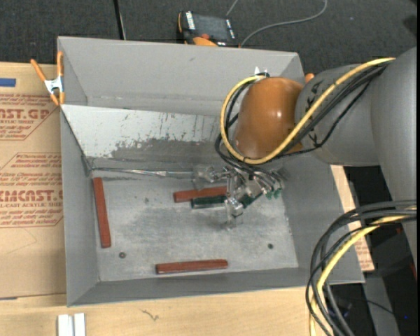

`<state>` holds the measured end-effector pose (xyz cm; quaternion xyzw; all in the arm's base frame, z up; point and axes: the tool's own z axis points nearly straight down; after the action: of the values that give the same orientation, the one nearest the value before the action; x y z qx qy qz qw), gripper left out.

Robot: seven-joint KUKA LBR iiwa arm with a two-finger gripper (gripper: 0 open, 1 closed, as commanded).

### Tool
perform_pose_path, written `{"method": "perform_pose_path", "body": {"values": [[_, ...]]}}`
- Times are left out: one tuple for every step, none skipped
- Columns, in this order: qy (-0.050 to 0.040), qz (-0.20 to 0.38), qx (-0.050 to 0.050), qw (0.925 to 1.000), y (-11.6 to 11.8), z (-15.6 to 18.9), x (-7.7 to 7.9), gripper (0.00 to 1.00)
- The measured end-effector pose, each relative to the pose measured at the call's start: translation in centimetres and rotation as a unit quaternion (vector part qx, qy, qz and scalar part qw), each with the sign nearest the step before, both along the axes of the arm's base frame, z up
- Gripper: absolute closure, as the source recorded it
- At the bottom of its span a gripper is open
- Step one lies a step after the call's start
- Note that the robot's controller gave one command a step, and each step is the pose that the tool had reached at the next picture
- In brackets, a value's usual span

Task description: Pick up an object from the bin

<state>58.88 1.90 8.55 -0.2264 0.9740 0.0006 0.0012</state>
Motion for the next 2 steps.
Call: {"method": "perform_pose_path", "body": {"values": [[-0.001, -0.018, 0.001, 0.9998, -2.1, -1.54, 0.45, 0.0], [-0.0003, -0.018, 0.0, 0.9998, -2.08, -1.27, 0.51, 1.0]]}}
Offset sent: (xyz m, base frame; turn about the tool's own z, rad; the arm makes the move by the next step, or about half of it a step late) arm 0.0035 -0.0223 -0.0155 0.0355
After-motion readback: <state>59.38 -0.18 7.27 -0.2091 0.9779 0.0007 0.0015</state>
